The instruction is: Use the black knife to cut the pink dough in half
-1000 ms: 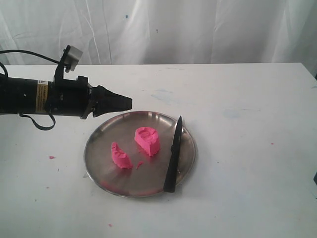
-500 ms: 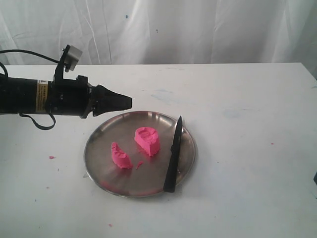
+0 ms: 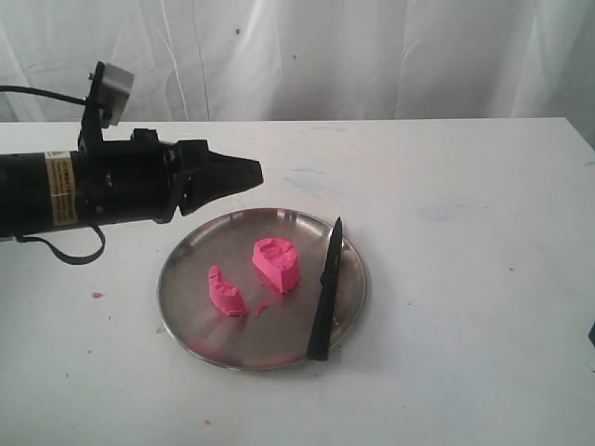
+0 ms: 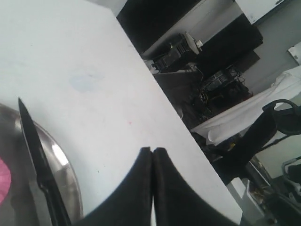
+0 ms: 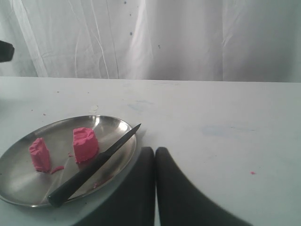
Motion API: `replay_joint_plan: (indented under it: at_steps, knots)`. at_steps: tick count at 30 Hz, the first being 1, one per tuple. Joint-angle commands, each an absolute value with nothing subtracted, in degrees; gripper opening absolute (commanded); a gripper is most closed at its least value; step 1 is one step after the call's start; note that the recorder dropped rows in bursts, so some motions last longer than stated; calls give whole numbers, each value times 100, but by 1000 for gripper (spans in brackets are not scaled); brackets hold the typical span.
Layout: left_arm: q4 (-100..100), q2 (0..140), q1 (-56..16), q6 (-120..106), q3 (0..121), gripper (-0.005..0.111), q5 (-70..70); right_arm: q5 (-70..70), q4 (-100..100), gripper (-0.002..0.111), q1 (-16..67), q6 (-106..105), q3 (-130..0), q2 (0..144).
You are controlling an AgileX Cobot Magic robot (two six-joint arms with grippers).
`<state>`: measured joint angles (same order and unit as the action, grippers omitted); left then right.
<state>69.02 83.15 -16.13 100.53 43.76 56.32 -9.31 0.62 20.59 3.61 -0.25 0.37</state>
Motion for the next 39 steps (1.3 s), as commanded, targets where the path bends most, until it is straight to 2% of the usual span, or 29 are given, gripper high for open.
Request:
replay_joint_plan:
  at_steps: [1, 9, 17, 23, 39]
  knots:
    - [6314, 7527, -1955, 9456, 4326, 0, 4988, -923, 59, 0, 2014, 368, 0, 0]
    - [4322, 6296, -2604, 6525, 3876, 0, 4716, -923, 59, 0, 2014, 368, 0, 0]
    - [1196, 5309, -3567, 3327, 3028, 0, 2845, -923, 59, 0, 2014, 368, 0, 0]
    - [803, 4920, -3727, 2373, 3013, 0, 2146, -923, 59, 0, 2014, 368, 0, 0]
    - [209, 3826, -3727, 250, 2177, 0, 1669, -923, 59, 0, 2014, 368, 0, 0]
